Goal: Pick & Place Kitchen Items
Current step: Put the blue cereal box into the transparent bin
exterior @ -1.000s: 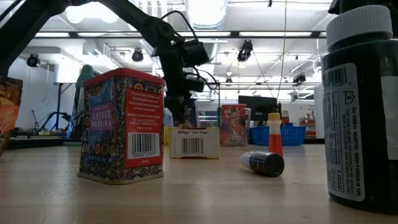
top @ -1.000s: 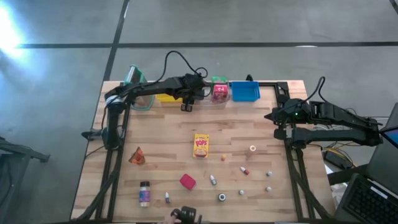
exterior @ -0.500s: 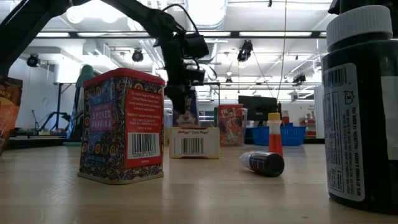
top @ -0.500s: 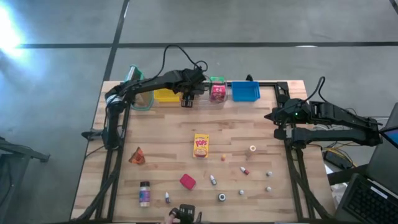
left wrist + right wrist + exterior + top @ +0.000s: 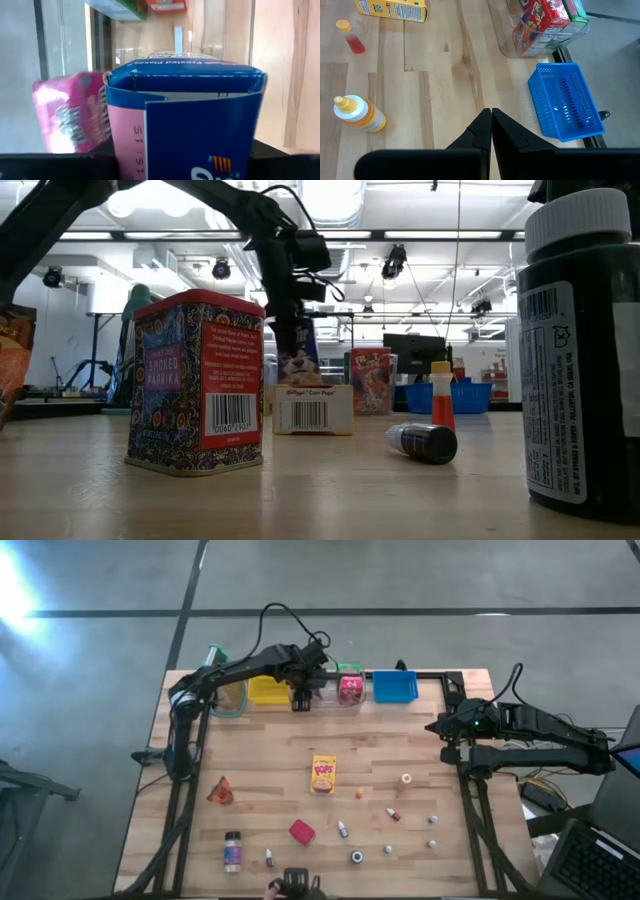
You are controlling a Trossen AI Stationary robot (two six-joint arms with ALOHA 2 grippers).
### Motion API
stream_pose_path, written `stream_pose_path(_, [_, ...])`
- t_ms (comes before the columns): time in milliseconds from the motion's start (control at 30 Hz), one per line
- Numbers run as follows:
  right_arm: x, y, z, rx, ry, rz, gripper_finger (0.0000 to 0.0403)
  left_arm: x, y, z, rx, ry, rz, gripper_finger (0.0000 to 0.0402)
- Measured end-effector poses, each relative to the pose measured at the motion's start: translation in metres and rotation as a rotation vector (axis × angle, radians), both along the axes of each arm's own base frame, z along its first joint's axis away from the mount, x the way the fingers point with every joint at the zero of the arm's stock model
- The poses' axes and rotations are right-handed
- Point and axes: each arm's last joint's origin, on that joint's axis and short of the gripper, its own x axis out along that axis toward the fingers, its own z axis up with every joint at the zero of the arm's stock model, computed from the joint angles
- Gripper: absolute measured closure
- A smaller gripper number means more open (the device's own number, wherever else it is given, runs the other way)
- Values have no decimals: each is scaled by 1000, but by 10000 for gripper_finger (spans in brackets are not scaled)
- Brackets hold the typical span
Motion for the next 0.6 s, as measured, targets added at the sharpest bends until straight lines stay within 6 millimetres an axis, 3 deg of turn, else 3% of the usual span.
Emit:
stream_pose_path(300, [0,0,0,0,0,0,394,8,10,-28,-22,63,16,236])
stream_pose_path(600, [0,0,0,0,0,0,394,6,18,-33,43,117,22,236])
